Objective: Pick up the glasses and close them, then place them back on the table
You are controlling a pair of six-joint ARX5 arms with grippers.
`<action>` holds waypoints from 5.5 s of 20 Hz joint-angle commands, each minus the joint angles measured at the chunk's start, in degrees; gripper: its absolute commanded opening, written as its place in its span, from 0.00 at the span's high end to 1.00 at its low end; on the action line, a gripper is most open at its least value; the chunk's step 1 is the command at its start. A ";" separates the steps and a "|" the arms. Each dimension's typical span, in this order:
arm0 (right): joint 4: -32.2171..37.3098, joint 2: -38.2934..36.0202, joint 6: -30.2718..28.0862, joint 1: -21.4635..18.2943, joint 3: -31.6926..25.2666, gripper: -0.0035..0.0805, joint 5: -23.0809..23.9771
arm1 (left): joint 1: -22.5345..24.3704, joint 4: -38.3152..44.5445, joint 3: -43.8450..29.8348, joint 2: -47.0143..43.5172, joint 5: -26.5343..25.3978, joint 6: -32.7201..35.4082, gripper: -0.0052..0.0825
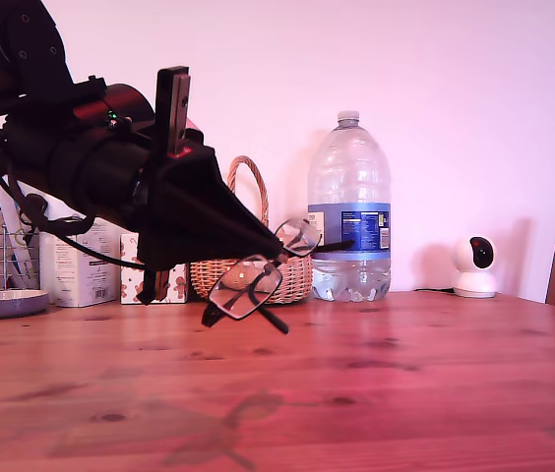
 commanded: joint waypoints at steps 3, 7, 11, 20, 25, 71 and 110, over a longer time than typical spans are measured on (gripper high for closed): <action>0.48 0.17 0.02 -0.02 -0.28 0.97 -0.39 | -0.55 -0.57 0.46 1.73 -2.49 1.62 0.96; 0.46 0.20 0.04 -0.02 -0.28 0.97 -0.44 | -0.55 -1.18 0.66 2.01 -4.59 1.60 0.96; 0.39 0.20 0.04 -0.02 -0.28 0.97 -1.46 | -0.85 -2.12 0.76 2.64 -6.36 2.10 0.96; 0.24 0.20 0.04 -0.02 -0.28 0.97 -1.49 | -2.64 -3.65 2.73 7.23 -8.15 2.47 0.96; 0.24 0.20 0.07 -0.02 -0.28 0.97 -1.49 | -3.02 -5.03 3.02 7.78 -10.80 3.50 0.96; -1.03 1.11 0.09 -0.09 -0.26 0.97 5.38 | 1.25 -30.27 17.75 -5.44 -37.88 18.23 0.96; 32.15 6.23 -3.21 -18.01 -18.62 0.97 1.57 | 18.34 36.30 -40.74 -50.31 -65.99 8.33 0.96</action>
